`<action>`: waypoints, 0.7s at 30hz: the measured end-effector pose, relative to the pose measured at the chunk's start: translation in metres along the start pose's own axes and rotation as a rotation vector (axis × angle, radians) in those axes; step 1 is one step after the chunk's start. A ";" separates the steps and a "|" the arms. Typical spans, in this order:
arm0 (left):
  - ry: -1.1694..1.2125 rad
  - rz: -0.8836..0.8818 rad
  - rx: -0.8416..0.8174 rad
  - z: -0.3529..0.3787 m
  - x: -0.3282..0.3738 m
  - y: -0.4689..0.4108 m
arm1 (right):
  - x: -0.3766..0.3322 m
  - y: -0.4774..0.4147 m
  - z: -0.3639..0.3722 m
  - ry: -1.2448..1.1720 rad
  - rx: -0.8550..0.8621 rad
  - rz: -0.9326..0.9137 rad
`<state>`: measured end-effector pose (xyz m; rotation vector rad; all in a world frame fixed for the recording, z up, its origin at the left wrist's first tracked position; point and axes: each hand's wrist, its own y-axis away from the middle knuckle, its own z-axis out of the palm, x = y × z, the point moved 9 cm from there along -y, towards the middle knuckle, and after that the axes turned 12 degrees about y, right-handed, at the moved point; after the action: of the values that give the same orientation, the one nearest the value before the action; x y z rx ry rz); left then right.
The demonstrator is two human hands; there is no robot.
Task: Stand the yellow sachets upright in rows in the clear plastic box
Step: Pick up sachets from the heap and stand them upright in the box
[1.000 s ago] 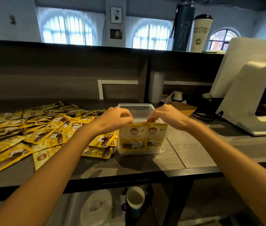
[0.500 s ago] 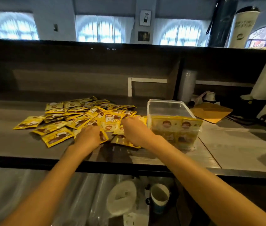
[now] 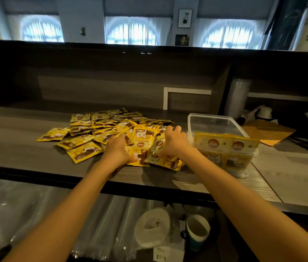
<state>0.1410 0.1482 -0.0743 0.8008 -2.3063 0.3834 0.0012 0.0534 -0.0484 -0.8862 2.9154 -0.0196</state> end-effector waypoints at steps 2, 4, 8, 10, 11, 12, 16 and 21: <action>0.089 -0.089 0.058 -0.007 -0.002 0.001 | 0.000 0.001 -0.005 0.032 0.033 0.004; 0.201 -0.107 0.117 -0.014 -0.001 0.000 | -0.001 0.002 -0.012 0.016 0.106 0.010; 0.438 -0.023 0.229 -0.028 0.010 0.004 | -0.016 0.008 -0.030 -0.047 0.260 -0.072; 0.449 0.085 0.321 -0.044 0.025 0.011 | -0.018 0.012 -0.043 -0.123 0.310 -0.086; 0.453 0.144 0.361 -0.052 0.034 0.015 | -0.016 0.014 -0.052 -0.170 0.348 -0.081; 0.461 0.203 0.400 -0.060 0.043 0.020 | -0.014 0.015 -0.062 -0.210 0.392 -0.078; 0.510 0.407 0.515 -0.080 0.080 0.036 | 0.009 0.021 -0.105 -0.476 0.583 -0.068; 0.528 0.562 0.423 -0.071 0.132 0.033 | 0.078 0.021 -0.134 -0.856 0.706 0.072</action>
<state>0.0755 0.1477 0.0646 0.1673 -1.9215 1.2043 -0.0877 0.0250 0.0774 -0.4805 1.9144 -0.4925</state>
